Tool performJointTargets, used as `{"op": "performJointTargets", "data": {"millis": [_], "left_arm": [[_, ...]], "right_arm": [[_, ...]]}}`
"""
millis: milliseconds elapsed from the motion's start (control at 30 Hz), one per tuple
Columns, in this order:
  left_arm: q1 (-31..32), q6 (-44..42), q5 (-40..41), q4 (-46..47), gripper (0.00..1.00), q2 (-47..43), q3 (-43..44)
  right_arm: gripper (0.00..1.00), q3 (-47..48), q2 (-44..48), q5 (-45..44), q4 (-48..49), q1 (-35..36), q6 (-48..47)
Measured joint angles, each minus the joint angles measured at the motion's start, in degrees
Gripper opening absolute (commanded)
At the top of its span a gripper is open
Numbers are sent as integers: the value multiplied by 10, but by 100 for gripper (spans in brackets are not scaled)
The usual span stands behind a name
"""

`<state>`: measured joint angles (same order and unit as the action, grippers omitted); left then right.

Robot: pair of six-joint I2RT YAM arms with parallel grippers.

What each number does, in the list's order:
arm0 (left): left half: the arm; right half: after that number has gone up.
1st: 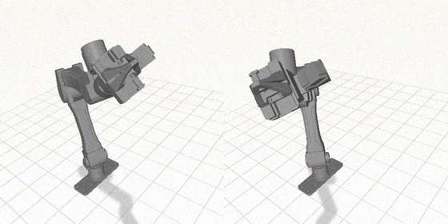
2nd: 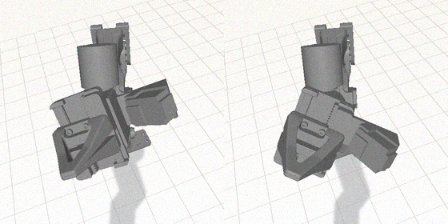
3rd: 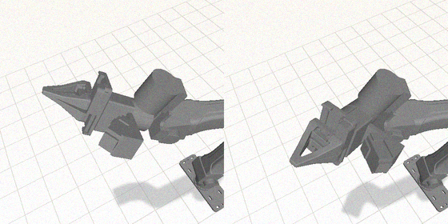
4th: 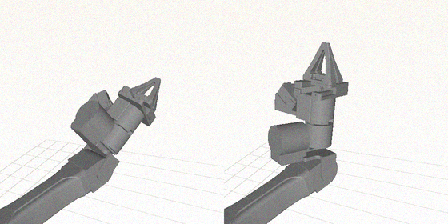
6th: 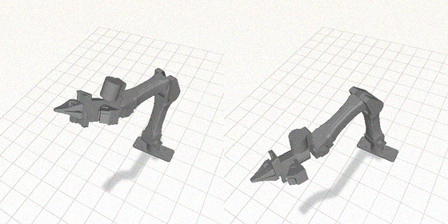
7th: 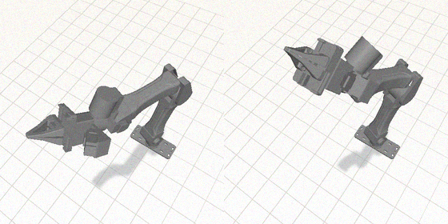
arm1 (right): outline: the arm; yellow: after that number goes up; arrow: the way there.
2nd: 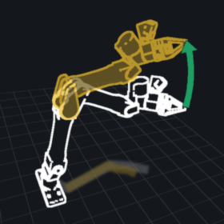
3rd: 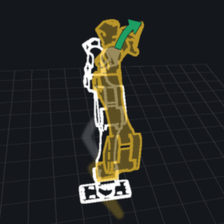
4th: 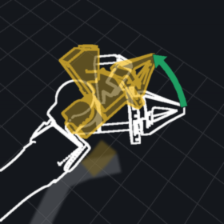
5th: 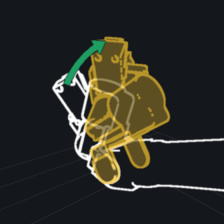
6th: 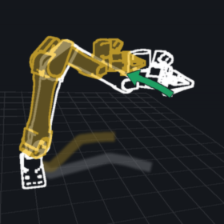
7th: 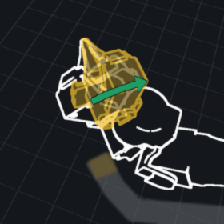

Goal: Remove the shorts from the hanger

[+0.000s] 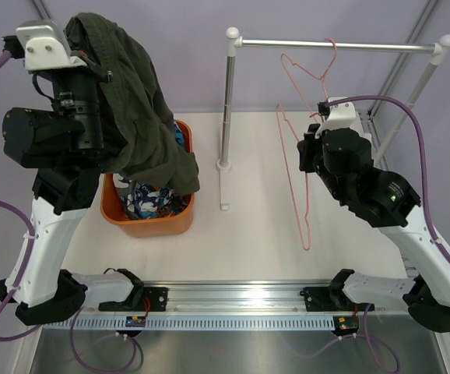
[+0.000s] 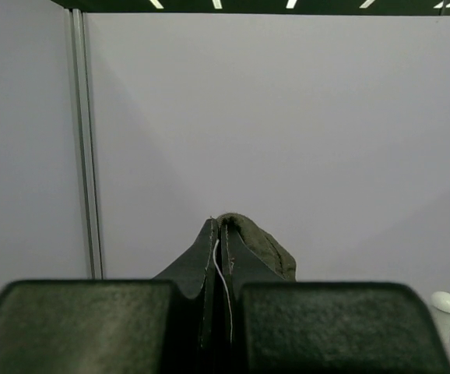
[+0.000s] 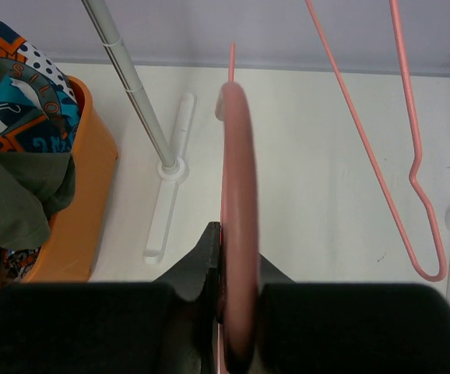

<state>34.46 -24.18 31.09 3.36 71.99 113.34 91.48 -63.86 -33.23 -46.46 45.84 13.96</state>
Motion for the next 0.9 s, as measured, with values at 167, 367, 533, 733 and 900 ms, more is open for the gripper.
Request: {"op": "performJointTargets", "data": {"millis": [167,367,533,733,900], "left_arm": [[-10,5,10,28,0,-45,-123],[-17,64,33,43,0,-90,-309],[-18,177,53,33,0,-129,-471],[-19,317,71,19,0,-144,-600],[-19,408,81,-12,0,-137,-646]], "right_arm": [[0,-4,0,4,1,0,5],[0,-20,1,15,2,0,13],[0,-28,2,24,2,0,17],[0,-33,6,28,2,0,21],[0,-37,14,28,1,0,21]]}}
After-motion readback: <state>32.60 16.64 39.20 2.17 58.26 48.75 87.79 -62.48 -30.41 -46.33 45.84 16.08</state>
